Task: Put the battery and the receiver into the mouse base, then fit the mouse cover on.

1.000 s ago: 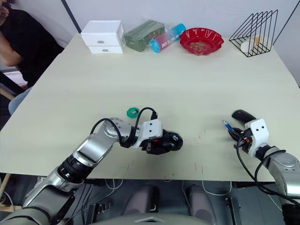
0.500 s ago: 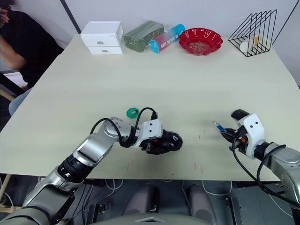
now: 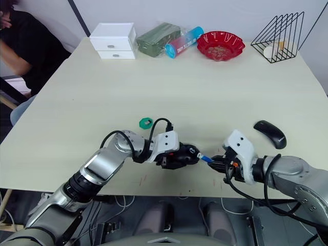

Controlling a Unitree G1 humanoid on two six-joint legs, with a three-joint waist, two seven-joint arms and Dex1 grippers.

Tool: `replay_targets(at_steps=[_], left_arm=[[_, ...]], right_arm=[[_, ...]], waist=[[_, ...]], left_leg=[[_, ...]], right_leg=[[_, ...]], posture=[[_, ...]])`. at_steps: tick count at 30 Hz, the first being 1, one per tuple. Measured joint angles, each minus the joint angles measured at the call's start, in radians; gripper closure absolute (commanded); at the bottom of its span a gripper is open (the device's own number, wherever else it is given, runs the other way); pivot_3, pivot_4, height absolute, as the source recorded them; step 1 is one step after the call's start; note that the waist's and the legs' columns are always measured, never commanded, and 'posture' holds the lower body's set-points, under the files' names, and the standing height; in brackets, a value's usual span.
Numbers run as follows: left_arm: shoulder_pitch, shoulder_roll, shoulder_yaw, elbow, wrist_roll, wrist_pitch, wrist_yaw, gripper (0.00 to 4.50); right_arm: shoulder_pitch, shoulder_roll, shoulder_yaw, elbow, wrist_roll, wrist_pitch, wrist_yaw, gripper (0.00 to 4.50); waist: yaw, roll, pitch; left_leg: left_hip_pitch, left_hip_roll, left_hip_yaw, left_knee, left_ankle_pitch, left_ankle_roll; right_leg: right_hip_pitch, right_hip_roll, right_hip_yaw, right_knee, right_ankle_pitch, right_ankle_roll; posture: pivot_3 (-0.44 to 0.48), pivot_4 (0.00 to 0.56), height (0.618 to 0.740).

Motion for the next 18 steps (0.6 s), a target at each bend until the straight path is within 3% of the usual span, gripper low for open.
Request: replay_targets(at_steps=[7, 18], left_arm=[[0.002, 0.000, -0.001, -0.006, 0.000, 0.004, 0.006, 1.54], [-0.005, 0.002, -0.004, -0.002, 0.000, 0.005, 0.000, 1.54]], right_arm=[[-0.137, 0.110, 0.041, 0.028, 0.040, 0.190, -0.131, 4.44], [-0.200, 0.228, 0.068, 0.054, 0.036, 0.346, -0.236, 4.44]], waist=[[0.000, -0.001, 0.000], [-0.002, -0.001, -0.001]], left_leg=[[0.000, 0.000, -0.001, 0.000, 0.000, 0.000], [-0.001, 0.000, -0.002, 0.000, 0.000, 0.000]], right_leg=[[0.000, 0.000, -0.001, 0.000, 0.000, 0.000], [0.000, 0.000, -0.002, 0.000, 0.000, 0.000]], posture=[[0.000, 0.150, 0.740], [0.000, 0.150, 0.740]])
